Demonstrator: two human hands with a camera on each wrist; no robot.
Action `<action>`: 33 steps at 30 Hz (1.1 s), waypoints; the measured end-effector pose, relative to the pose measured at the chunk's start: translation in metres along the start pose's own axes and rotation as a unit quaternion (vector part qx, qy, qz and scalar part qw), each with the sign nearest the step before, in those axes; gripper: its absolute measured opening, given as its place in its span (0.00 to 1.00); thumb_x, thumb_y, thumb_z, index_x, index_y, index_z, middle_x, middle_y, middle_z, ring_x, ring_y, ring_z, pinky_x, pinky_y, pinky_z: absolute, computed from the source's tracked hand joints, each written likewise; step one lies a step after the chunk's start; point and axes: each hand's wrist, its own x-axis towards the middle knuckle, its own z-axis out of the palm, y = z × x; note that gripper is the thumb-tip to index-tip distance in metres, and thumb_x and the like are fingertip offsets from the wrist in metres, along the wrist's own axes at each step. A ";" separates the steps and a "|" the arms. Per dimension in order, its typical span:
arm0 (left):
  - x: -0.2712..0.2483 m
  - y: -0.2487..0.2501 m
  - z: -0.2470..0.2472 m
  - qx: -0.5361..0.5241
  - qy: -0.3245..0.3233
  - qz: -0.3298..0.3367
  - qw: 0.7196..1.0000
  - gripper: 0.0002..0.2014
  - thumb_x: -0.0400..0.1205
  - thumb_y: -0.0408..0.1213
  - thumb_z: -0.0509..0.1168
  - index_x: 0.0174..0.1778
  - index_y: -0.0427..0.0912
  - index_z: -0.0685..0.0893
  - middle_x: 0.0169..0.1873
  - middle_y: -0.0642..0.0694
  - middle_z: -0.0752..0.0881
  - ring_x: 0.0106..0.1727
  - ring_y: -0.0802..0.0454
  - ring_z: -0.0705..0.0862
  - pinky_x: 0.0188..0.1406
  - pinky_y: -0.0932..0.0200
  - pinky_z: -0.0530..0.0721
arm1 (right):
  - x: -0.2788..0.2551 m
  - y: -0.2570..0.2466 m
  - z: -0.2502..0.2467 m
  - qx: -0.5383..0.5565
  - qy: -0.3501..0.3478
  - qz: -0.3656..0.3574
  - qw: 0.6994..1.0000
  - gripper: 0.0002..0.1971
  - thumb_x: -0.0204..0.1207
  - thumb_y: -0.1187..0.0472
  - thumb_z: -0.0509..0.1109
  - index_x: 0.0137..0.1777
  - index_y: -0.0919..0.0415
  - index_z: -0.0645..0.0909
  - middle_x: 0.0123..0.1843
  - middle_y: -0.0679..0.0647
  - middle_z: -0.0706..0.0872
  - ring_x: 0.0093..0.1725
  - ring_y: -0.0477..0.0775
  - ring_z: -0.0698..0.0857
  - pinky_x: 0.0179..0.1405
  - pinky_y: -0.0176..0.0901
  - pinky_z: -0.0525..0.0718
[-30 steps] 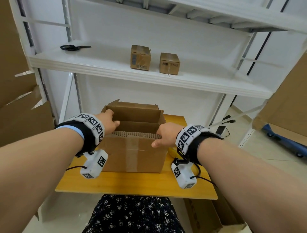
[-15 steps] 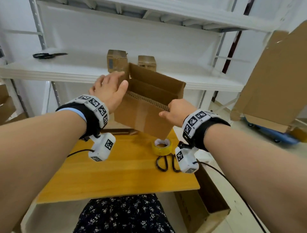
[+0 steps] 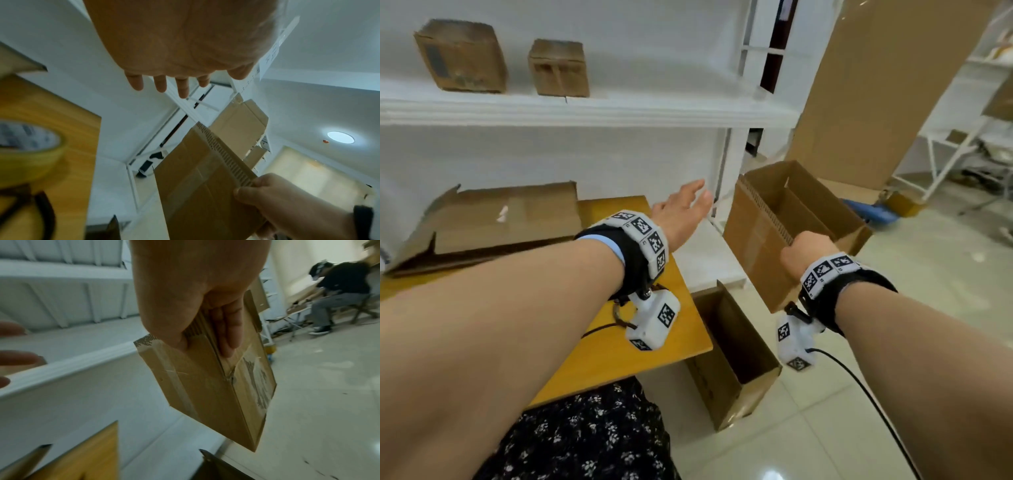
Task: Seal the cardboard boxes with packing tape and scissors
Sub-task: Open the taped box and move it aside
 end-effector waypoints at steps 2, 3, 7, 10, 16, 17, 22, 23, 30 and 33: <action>0.017 0.006 0.029 -0.035 -0.029 -0.028 0.999 0.26 0.88 0.58 0.42 0.83 0.56 0.58 0.80 0.46 0.67 0.81 0.41 0.64 0.81 0.45 0.56 | 0.016 0.028 0.023 -0.013 -0.023 0.042 0.999 0.11 0.81 0.62 0.62 0.39 0.63 0.79 0.36 0.58 0.82 0.32 0.56 0.81 0.30 0.41 0.75; 0.025 0.006 0.040 -0.049 -0.036 -0.043 0.997 0.28 0.87 0.61 0.42 0.82 0.57 0.58 0.79 0.45 0.68 0.80 0.39 0.65 0.81 0.45 0.58 | 0.022 0.039 0.033 -0.012 -0.032 0.058 0.998 0.11 0.82 0.62 0.63 0.38 0.63 0.79 0.35 0.57 0.81 0.32 0.56 0.80 0.29 0.41 0.75; 0.054 0.006 0.092 -0.099 -0.067 -0.091 0.989 0.38 0.74 0.71 0.39 0.77 0.56 0.62 0.72 0.40 0.75 0.73 0.38 0.72 0.77 0.41 0.64 | 0.042 0.087 0.077 -0.038 -0.071 0.103 0.991 0.12 0.81 0.63 0.65 0.34 0.63 0.77 0.36 0.58 0.83 0.30 0.54 0.79 0.36 0.43 0.79; 0.066 0.004 0.121 -0.110 -0.102 -0.118 0.982 0.31 0.82 0.67 0.42 0.77 0.55 0.62 0.67 0.41 0.80 0.69 0.40 0.76 0.74 0.46 0.68 | 0.054 0.111 0.111 -0.080 -0.116 0.109 0.984 0.08 0.79 0.64 0.66 0.39 0.63 0.82 0.41 0.58 0.86 0.40 0.57 0.86 0.45 0.44 0.86; 0.081 -0.004 0.141 -0.139 -0.126 -0.131 0.973 0.26 0.87 0.60 0.43 0.78 0.53 0.61 0.60 0.47 0.85 0.62 0.49 0.79 0.61 0.52 0.73 | 0.072 0.116 0.155 -0.090 -0.184 0.061 0.977 0.13 0.82 0.60 0.67 0.62 0.64 0.84 0.61 0.59 0.86 0.62 0.65 0.85 0.53 0.43 0.77; 0.084 -0.007 0.143 -0.144 -0.123 -0.135 0.973 0.26 0.87 0.61 0.43 0.78 0.53 0.61 0.59 0.47 0.85 0.63 0.49 0.80 0.64 0.49 0.75 | 0.073 0.113 0.161 -0.098 -0.193 0.071 0.974 0.11 0.81 0.59 0.68 0.57 0.62 0.86 0.56 0.57 0.87 0.57 0.63 0.86 0.57 0.46 0.81; 0.093 -0.023 0.143 -0.150 -0.113 -0.145 0.971 0.25 0.87 0.61 0.44 0.76 0.53 0.62 0.55 0.49 0.87 0.63 0.49 0.80 0.68 0.44 0.77 | 0.080 0.104 0.189 -0.111 -0.214 0.063 0.969 0.06 0.82 0.58 0.68 0.47 0.60 0.81 0.48 0.54 0.84 0.54 0.60 0.87 0.58 0.54 0.87; 0.093 -0.025 0.143 -0.145 -0.111 -0.145 0.972 0.25 0.87 0.61 0.44 0.76 0.52 0.62 0.55 0.50 0.87 0.62 0.50 0.80 0.69 0.44 0.77 | 0.082 0.105 0.195 -0.107 -0.208 0.056 0.971 0.08 0.82 0.58 0.67 0.55 0.61 0.82 0.50 0.55 0.83 0.56 0.61 0.86 0.58 0.51 0.86; 0.089 -0.033 0.150 -0.117 -0.100 -0.144 0.977 0.23 0.88 0.54 0.50 0.77 0.50 0.63 0.53 0.51 0.88 0.48 0.56 0.83 0.60 0.49 0.83 | 0.083 0.104 0.214 -0.106 -0.213 0.057 0.970 0.13 0.80 0.63 0.68 0.64 0.62 0.81 0.62 0.60 0.86 0.58 0.62 0.86 0.51 0.48 0.81; 0.086 -0.035 0.154 -0.104 -0.113 -0.135 0.979 0.23 0.88 0.53 0.51 0.78 0.50 0.62 0.54 0.53 0.88 0.42 0.57 0.82 0.53 0.55 0.82 | 0.075 0.108 0.216 -0.159 -0.247 0.047 0.955 0.07 0.78 0.64 0.70 0.53 0.57 0.78 0.52 0.54 0.85 0.43 0.56 0.83 0.39 0.46 0.79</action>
